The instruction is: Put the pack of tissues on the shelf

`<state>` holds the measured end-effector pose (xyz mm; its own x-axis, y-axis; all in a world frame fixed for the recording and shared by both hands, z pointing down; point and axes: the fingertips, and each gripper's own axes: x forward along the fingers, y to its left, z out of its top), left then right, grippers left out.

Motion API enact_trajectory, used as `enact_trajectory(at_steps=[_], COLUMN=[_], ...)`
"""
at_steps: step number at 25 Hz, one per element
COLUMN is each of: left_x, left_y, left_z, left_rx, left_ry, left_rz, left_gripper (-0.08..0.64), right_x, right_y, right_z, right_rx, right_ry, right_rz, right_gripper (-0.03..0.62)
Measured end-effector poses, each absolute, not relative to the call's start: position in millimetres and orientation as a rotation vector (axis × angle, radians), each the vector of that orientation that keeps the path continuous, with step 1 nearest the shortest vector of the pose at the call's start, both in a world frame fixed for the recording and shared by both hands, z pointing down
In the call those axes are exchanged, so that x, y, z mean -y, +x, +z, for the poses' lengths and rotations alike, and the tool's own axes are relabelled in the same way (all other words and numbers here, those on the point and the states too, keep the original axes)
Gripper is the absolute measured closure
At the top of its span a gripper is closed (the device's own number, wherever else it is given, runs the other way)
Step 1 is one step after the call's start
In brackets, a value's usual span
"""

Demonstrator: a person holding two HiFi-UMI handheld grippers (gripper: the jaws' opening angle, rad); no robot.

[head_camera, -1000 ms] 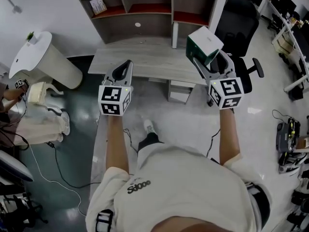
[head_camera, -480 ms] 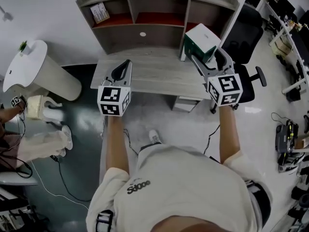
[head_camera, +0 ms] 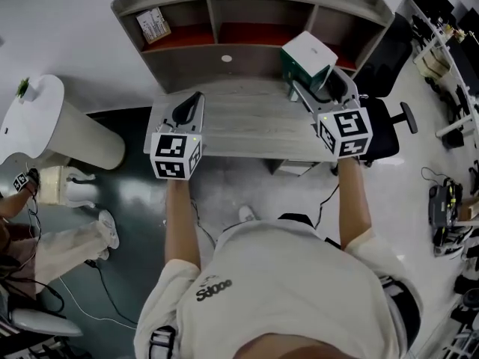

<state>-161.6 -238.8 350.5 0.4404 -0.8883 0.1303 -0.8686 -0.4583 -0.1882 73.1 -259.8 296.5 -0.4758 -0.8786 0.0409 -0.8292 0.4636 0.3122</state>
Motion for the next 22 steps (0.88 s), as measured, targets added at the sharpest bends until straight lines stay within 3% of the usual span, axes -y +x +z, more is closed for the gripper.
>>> enact_trajectory(at_steps=[22], left_x=[395.9], left_y=[-203.6], left_z=[378.3], left_rx=[-1.646], left_ry=[-2.638], left_rz=[-0.315], left_gripper=[0.538], right_x=[453.0], right_y=[10.7], right_z=[334.6], right_rx=[2.224], right_ry=[1.269], right_rz=[-0.615], right_gripper=[0.252])
